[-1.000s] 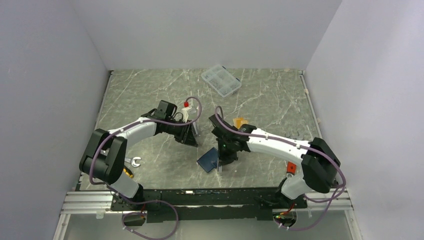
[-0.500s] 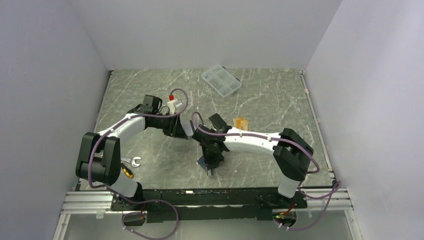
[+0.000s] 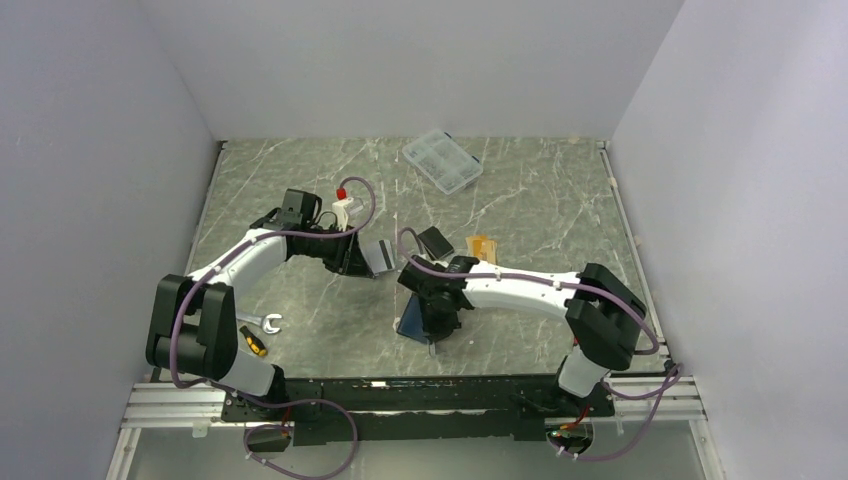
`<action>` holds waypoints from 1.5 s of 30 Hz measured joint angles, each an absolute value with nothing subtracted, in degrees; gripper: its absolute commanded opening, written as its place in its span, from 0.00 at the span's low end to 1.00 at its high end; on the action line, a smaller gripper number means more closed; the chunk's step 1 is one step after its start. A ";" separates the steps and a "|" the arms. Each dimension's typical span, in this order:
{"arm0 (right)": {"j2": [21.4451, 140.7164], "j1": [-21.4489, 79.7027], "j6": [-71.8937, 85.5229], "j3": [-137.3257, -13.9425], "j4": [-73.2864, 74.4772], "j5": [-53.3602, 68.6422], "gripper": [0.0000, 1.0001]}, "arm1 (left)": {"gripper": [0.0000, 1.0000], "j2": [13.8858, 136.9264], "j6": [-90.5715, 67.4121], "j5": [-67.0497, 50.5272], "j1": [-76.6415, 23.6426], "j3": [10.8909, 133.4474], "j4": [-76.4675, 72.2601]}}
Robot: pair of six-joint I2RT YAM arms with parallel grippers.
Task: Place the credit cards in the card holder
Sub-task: Open the card holder at the center of the board.
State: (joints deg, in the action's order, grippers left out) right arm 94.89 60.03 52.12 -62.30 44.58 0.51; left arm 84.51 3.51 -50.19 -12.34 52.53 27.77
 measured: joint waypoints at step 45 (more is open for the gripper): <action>79.64 48.53 57.25 -38.28 26.04 10.79 0.00 | 0.99 84.53 7.44 -22.76 -42.06 58.30 29.23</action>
State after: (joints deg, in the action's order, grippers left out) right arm 79.64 48.53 57.25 -38.28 26.04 10.79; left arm 84.53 7.44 -22.76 -42.06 58.30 29.23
